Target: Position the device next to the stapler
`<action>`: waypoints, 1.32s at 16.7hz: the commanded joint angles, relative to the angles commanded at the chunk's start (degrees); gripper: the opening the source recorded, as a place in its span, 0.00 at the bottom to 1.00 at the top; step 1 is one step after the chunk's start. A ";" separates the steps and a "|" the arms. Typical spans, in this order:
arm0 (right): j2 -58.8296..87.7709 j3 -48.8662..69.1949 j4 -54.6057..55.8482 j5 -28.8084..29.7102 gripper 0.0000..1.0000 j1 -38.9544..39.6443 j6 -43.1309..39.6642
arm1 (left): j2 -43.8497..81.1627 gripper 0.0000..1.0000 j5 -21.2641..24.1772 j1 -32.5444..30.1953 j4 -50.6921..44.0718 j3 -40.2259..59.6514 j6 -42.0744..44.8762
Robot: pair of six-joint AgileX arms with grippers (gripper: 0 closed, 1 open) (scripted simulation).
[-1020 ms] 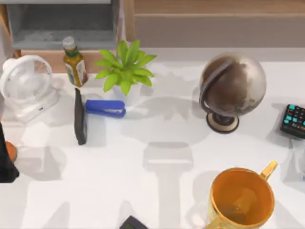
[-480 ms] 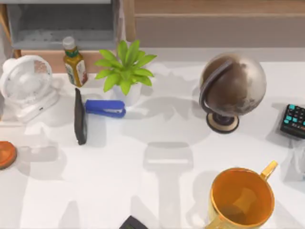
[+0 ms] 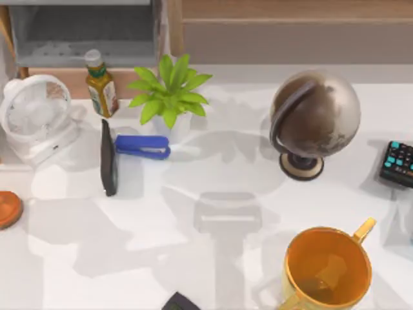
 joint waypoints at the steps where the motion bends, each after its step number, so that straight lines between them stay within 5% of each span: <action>1: 0.00 0.00 0.00 0.00 1.00 0.00 0.00 | 6.95 1.00 0.04 0.90 -3.39 6.53 0.41; 12: 0.00 0.00 0.00 0.00 1.00 0.00 0.00 | 69.48 1.00 0.97 8.24 -33.60 65.13 5.10; 16: 0.00 0.00 0.00 0.00 1.00 0.00 0.00 | 78.28 1.00 1.22 8.01 -38.37 74.04 6.55; 22: 0.00 0.00 0.00 0.00 1.00 0.00 0.00 | 79.06 1.00 1.24 7.94 -38.69 74.67 6.68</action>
